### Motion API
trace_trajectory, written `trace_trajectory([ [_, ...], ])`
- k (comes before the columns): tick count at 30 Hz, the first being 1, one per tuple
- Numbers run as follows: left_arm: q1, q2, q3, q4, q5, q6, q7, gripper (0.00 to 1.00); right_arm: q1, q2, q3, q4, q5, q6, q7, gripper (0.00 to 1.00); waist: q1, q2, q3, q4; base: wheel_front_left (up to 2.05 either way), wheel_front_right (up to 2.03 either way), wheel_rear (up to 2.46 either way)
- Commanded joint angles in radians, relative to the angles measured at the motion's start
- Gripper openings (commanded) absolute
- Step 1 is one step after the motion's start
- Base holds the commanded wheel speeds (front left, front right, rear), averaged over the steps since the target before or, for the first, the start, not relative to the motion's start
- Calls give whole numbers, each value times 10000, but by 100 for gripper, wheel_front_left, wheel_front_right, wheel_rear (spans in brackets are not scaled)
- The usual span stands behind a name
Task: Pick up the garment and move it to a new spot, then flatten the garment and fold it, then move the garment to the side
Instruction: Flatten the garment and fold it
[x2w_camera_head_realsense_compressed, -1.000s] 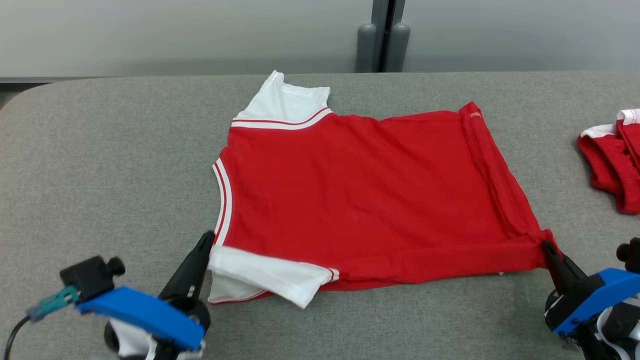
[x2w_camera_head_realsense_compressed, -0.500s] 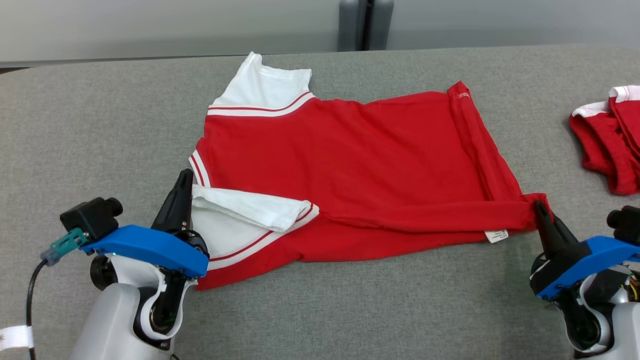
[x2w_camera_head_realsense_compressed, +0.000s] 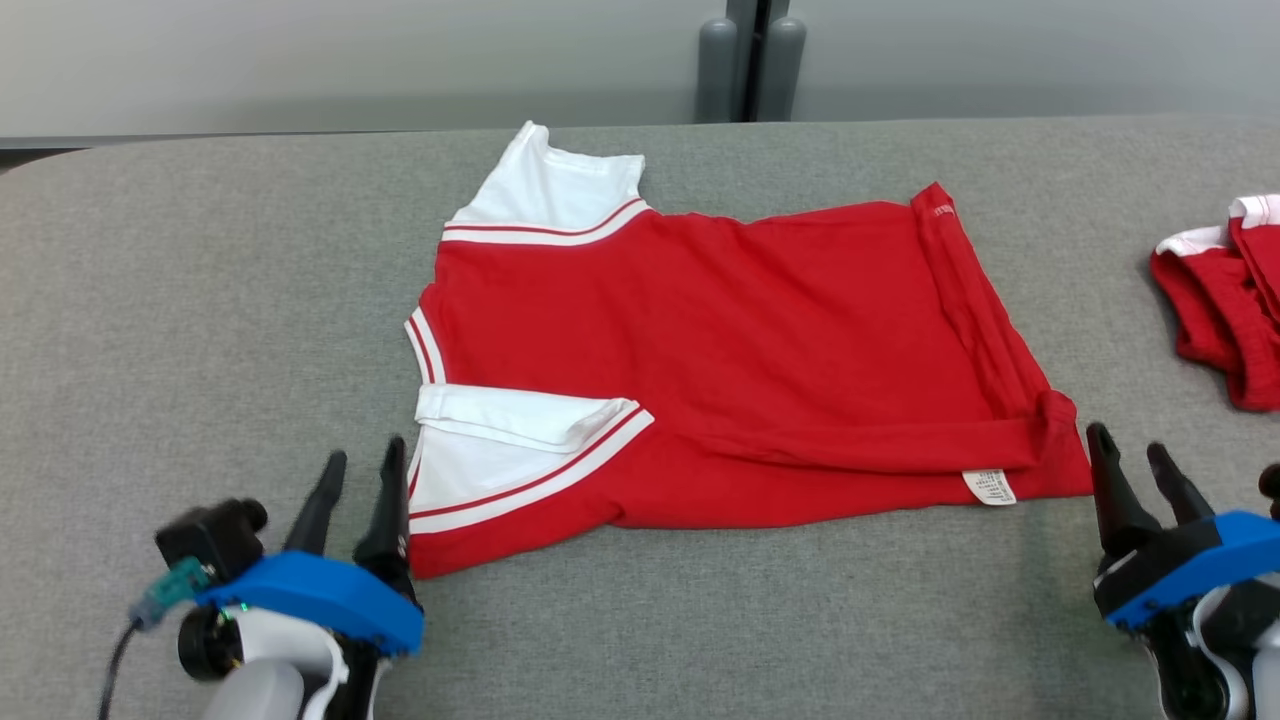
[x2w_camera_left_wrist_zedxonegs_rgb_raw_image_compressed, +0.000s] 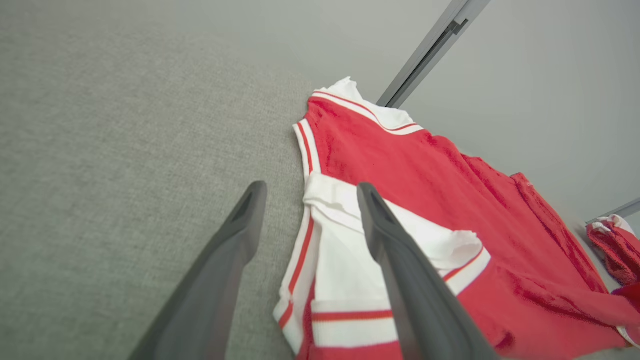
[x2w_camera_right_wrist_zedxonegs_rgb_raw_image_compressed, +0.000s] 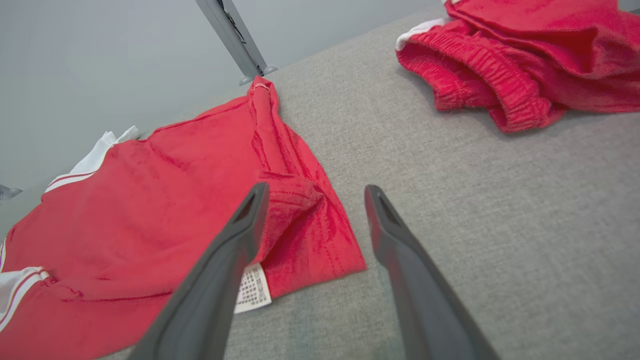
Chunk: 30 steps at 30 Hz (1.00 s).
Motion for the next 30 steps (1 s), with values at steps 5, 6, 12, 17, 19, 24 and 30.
trace_trajectory([
  [5, 764, 112, -431, -65, 252, 195, 367, 100, 552, -15, -397, 205, -52, 5, 449, 100, -1, 0, -80, 235, 0, 0, 0],
  [6, 833, 125, -502, -57, 282, 218, 460, 100, 529, -18, -445, 287, -33, 5, 482, 100, -1, 0, -82, 258, 0, 0, 0],
  [12, 861, 97, -988, 140, 485, 481, 1203, 100, 14, -18, -449, 1209, -354, 5, 446, 100, -1, 0, -62, 311, 0, 0, 0],
  [17, 843, -5, -1200, 265, 278, 393, 1786, 100, -543, -18, -261, 2037, -583, 5, 577, 100, -1, 0, 3, 282, 0, 0, 0],
  [19, 869, -48, -1360, 287, 184, 269, 2026, 33, -645, -12, -136, 2379, -642, 5, 713, 100, -1, 0, 14, 282, 0, 0, 0],
  [24, 855, -80, -1427, 263, -21, 81, 2248, 0, -762, 6, -65, 2668, -698, 5, 574, 0, -1, 0, -88, 290, 0, 0, 0],
  [30, 1022, 276, -1023, -186, -344, 66, 2166, 0, -368, -18, -158, 2060, -671, 5, 393, 0, -1, 0, -315, 213, 0, 0, 0],
])
